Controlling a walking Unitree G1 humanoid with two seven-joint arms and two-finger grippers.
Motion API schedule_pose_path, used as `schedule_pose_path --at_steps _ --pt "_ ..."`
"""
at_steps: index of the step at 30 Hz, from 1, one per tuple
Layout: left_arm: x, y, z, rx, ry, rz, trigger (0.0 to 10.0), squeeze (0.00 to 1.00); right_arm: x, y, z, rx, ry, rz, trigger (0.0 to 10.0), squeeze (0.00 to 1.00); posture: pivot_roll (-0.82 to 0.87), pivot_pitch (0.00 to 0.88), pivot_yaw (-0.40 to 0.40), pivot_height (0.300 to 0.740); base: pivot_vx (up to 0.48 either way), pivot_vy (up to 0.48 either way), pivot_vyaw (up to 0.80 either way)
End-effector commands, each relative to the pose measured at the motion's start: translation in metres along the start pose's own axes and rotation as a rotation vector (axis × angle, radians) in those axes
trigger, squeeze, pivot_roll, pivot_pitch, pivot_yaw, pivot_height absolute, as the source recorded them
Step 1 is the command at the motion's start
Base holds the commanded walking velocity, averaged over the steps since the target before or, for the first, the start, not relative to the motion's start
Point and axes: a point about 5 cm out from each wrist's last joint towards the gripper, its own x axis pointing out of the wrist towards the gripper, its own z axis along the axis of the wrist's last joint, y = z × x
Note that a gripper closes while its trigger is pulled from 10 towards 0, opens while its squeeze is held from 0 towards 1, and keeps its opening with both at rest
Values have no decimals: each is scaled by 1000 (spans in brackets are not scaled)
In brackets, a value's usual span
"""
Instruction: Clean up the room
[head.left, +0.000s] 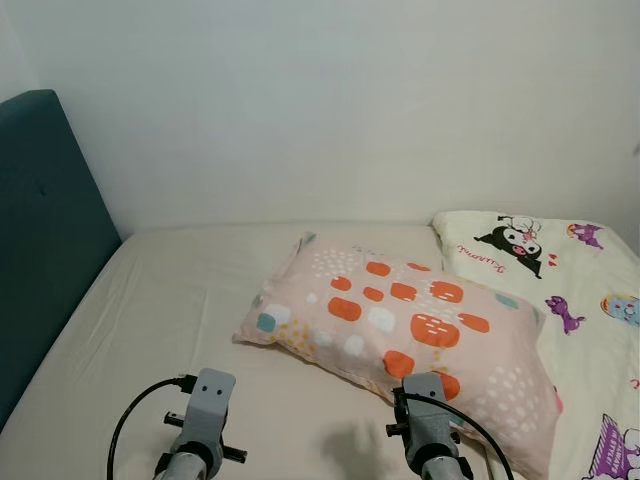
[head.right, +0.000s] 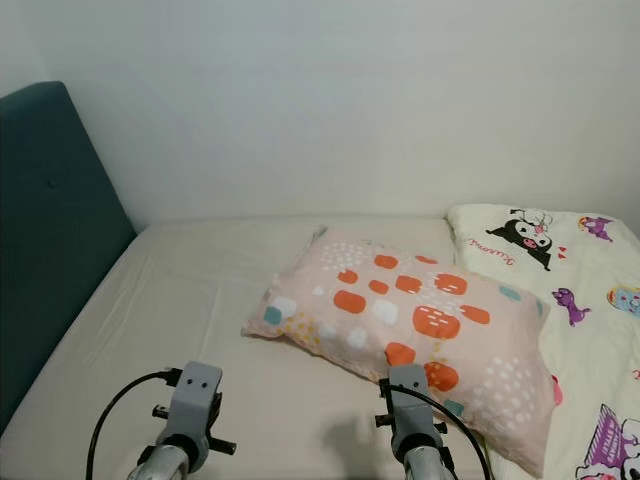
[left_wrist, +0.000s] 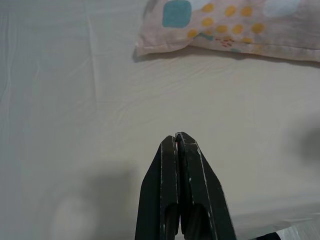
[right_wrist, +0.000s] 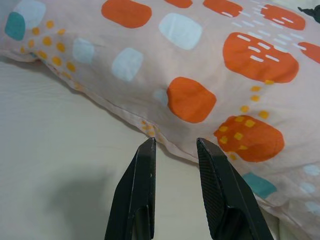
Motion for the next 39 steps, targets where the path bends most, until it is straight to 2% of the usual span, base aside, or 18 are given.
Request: schedule_pose_path --at_steps 1,20,24,33,39 --pt "-1 1 -4 15 19 -4 10000 0 -3 2 -6 15 25 4 10000 0 28 113 -8 740 0 -412 0" --pt "-1 1 -3 17 19 -1 10000 0 -2 1 -5 18 23 0 10000 0 26 114 -9 740 0 -476 0" --pt "0 1 -5 5 43 -11 10000 0 -2 1 -5 19 23 0 10000 0 27 113 -9 740 0 0 0" --pt "1 2 -4 12 49 -6 10000 0 -1 1 -4 20 23 -1 10000 0 27 114 -9 740 0 465 0" --pt "1 1 -3 17 33 -1 10000 0 -1 1 -4 21 23 -2 10000 0 27 114 -9 740 0 0 0"
